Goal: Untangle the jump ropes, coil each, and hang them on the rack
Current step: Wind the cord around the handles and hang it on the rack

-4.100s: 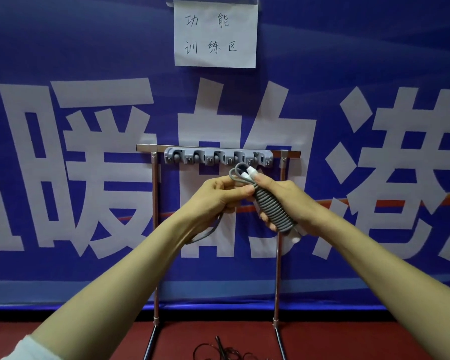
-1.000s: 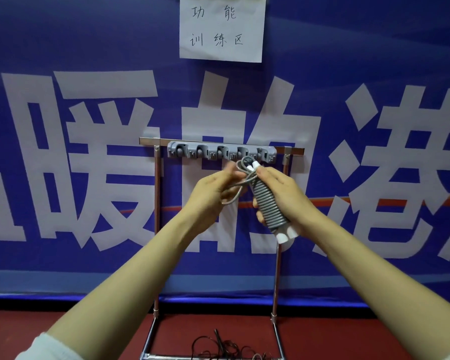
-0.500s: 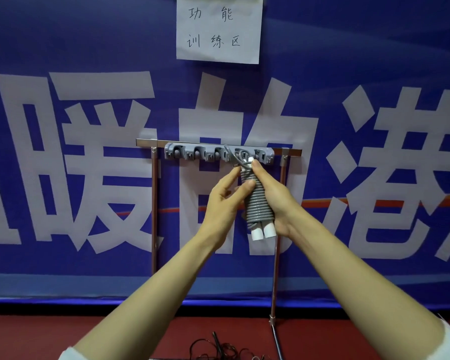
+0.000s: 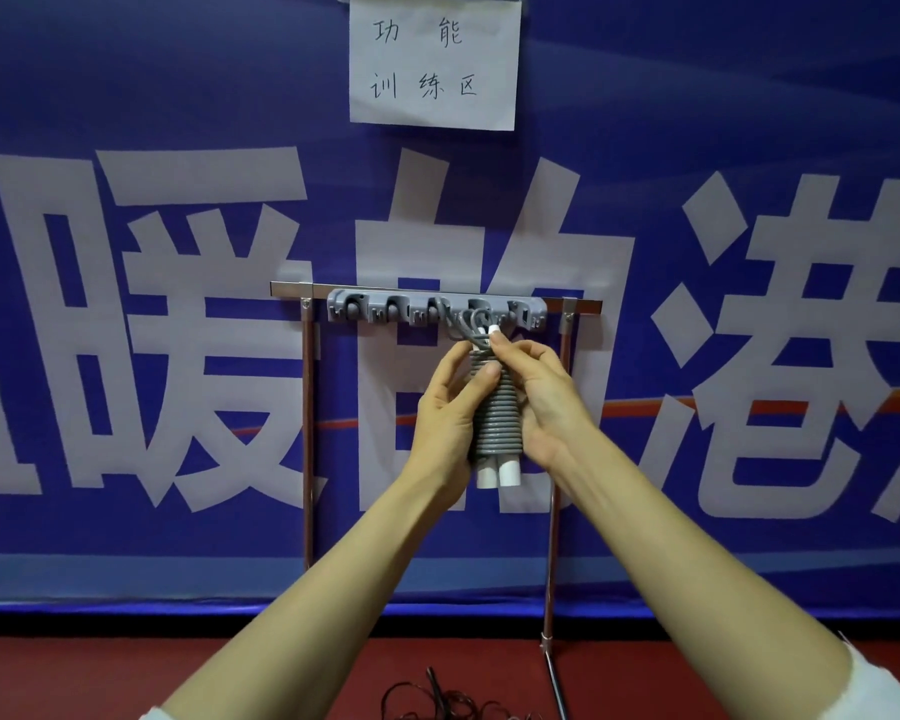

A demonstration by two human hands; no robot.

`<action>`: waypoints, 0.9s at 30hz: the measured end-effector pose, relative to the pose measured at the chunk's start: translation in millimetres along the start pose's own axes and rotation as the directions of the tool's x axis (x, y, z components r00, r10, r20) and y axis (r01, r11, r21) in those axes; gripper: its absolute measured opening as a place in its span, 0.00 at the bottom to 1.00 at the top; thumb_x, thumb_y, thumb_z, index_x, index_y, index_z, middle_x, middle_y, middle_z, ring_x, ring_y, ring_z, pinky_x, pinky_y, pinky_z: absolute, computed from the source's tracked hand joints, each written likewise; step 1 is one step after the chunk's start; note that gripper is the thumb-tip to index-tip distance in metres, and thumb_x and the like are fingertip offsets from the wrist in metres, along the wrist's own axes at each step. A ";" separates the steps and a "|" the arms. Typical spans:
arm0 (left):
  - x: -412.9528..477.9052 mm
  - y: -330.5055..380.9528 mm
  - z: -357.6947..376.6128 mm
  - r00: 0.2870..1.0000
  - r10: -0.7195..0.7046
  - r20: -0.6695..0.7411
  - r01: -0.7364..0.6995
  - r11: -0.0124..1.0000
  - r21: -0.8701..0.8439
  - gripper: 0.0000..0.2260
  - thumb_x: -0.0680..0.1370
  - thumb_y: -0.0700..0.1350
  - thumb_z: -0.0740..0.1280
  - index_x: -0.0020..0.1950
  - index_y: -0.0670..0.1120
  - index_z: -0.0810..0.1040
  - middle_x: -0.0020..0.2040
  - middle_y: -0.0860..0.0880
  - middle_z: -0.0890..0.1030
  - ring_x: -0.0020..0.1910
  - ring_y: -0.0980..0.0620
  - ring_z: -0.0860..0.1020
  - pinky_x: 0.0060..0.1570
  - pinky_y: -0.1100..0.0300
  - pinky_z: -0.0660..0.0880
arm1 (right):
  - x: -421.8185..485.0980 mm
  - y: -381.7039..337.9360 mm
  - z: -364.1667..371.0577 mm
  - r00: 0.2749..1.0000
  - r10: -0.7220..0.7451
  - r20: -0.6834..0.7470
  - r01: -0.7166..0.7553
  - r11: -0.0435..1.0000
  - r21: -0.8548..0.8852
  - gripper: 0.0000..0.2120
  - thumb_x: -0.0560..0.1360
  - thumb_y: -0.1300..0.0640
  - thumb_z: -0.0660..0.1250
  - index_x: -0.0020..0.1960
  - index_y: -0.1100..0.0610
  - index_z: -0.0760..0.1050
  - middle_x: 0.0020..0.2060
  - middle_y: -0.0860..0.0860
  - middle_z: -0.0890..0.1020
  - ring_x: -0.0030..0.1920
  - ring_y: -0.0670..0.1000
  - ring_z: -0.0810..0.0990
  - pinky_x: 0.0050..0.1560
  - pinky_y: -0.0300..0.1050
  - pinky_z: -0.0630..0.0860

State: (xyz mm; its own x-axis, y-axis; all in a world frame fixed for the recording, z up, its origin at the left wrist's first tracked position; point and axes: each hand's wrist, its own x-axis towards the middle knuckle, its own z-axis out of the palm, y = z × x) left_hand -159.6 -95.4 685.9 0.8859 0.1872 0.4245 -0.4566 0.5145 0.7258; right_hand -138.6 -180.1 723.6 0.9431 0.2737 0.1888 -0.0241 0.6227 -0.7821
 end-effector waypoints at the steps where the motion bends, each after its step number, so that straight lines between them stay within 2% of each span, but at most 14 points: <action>1: 0.2 0.7 -1.8 1.000 0.006 0.008 -0.006 1.000 0.017 0.14 0.76 0.40 0.68 0.61 0.50 0.77 0.56 0.44 0.83 0.58 0.45 0.81 0.57 0.51 0.78 | -0.1 -0.5 -0.8 1.000 -0.012 -0.003 0.012 1.000 -0.007 0.13 0.72 0.61 0.72 0.53 0.57 0.71 0.43 0.57 0.82 0.38 0.53 0.83 0.38 0.47 0.82; 3: 0.3 2.0 -7.2 0.999 0.024 0.026 -0.027 0.996 0.084 0.14 0.77 0.39 0.68 0.61 0.50 0.77 0.55 0.43 0.83 0.56 0.45 0.81 0.53 0.52 0.79 | 0.9 0.7 -5.3 0.999 -0.055 -0.001 0.054 0.994 -0.090 0.13 0.73 0.60 0.72 0.54 0.55 0.72 0.44 0.56 0.82 0.39 0.50 0.83 0.34 0.43 0.80; 5: -0.9 1.9 -11.8 0.999 0.024 0.039 -0.030 0.989 0.146 0.12 0.78 0.38 0.67 0.60 0.50 0.77 0.53 0.45 0.83 0.52 0.45 0.82 0.48 0.54 0.80 | 2.7 4.2 -14.8 0.979 -0.198 0.042 0.201 0.924 -0.326 0.13 0.74 0.58 0.71 0.56 0.53 0.73 0.48 0.55 0.80 0.44 0.49 0.82 0.33 0.39 0.78; 7: -1.9 -0.1 -13.5 0.999 0.008 0.049 -0.016 0.983 0.185 0.12 0.78 0.38 0.67 0.60 0.49 0.77 0.53 0.44 0.83 0.51 0.45 0.82 0.46 0.54 0.80 | 3.9 7.7 -24.6 0.894 -0.417 0.165 0.431 0.696 -0.575 0.09 0.76 0.58 0.69 0.56 0.51 0.76 0.47 0.51 0.79 0.46 0.44 0.80 0.41 0.40 0.80; 9: -2.0 -0.8 -13.2 0.999 0.004 0.044 -0.014 0.973 0.229 0.12 0.78 0.38 0.67 0.60 0.48 0.77 0.55 0.44 0.83 0.53 0.46 0.82 0.49 0.53 0.80 | 3.9 12.1 -29.8 0.780 -0.534 0.326 0.589 0.448 -0.673 0.06 0.79 0.60 0.65 0.54 0.54 0.78 0.47 0.47 0.79 0.49 0.42 0.79 0.49 0.38 0.78; 11: -1.7 1.7 -14.0 0.999 0.009 0.033 -0.018 0.960 0.279 0.13 0.78 0.38 0.67 0.61 0.49 0.78 0.56 0.44 0.82 0.54 0.47 0.81 0.51 0.55 0.80 | 3.5 13.7 -31.7 0.723 -0.539 0.433 0.636 0.274 -0.721 0.07 0.80 0.62 0.62 0.54 0.55 0.79 0.47 0.45 0.78 0.50 0.40 0.78 0.49 0.32 0.75; 14: -2.4 7.5 -17.5 0.998 0.023 0.053 -0.041 0.933 0.357 0.15 0.78 0.39 0.67 0.63 0.51 0.77 0.56 0.46 0.82 0.56 0.49 0.81 0.53 0.56 0.79 | 4.4 10.3 -35.8 0.712 -0.448 0.540 0.660 0.165 -0.733 0.05 0.79 0.60 0.65 0.53 0.56 0.77 0.46 0.47 0.78 0.47 0.43 0.77 0.47 0.34 0.76; 16: -2.3 9.9 -17.3 0.997 0.003 0.080 -0.033 0.928 0.371 0.16 0.79 0.37 0.65 0.66 0.49 0.76 0.58 0.46 0.82 0.57 0.50 0.80 0.53 0.59 0.79 | 4.5 5.9 -37.5 0.719 -0.447 0.533 0.663 0.210 -0.718 0.03 0.78 0.58 0.67 0.51 0.55 0.77 0.46 0.48 0.79 0.47 0.44 0.78 0.46 0.36 0.77; 18: -1.3 13.0 -17.0 0.993 -0.066 0.099 0.030 0.944 0.330 0.17 0.81 0.36 0.60 0.67 0.50 0.75 0.62 0.46 0.80 0.61 0.49 0.78 0.55 0.60 0.77 | 3.9 3.5 -37.9 0.754 -0.476 0.453 0.631 0.332 -0.701 0.03 0.78 0.57 0.66 0.51 0.53 0.77 0.46 0.48 0.81 0.48 0.43 0.80 0.48 0.36 0.78; 21: 0.5 17.2 -22.8 0.967 -0.163 0.193 0.126 0.973 0.193 0.19 0.79 0.37 0.62 0.68 0.52 0.74 0.64 0.48 0.79 0.65 0.47 0.76 0.64 0.53 0.72 | 3.5 4.1 -37.9 0.803 -0.469 0.367 0.574 0.447 -0.686 0.05 0.79 0.55 0.65 0.53 0.51 0.78 0.48 0.48 0.83 0.51 0.43 0.81 0.53 0.41 0.78; 24: -0.6 20.7 -28.1 0.948 -0.203 0.247 0.182 0.978 0.103 0.23 0.74 0.39 0.66 0.68 0.51 0.74 0.64 0.47 0.79 0.61 0.48 0.78 0.57 0.53 0.76 | 3.1 3.9 -37.3 0.820 -0.432 0.376 0.568 0.528 -0.631 0.05 0.80 0.55 0.63 0.51 0.53 0.77 0.45 0.49 0.82 0.49 0.47 0.81 0.52 0.45 0.78; 27: -2.7 19.9 -25.4 0.945 -0.212 0.248 0.185 0.974 0.130 0.22 0.73 0.41 0.67 0.67 0.47 0.75 0.56 0.46 0.81 0.51 0.52 0.80 0.49 0.58 0.78 | 1.8 3.1 -36.6 0.819 -0.425 0.386 0.574 0.581 -0.578 0.05 0.81 0.58 0.62 0.49 0.54 0.76 0.42 0.50 0.81 0.47 0.51 0.81 0.53 0.48 0.79</action>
State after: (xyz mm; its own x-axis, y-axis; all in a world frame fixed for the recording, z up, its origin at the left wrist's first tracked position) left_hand -168.9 -64.5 685.4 0.9137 -0.1402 0.3814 -0.2919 0.4265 0.8561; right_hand -124.8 -204.5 699.8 0.6546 0.2420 0.7162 0.7185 0.0952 -0.6890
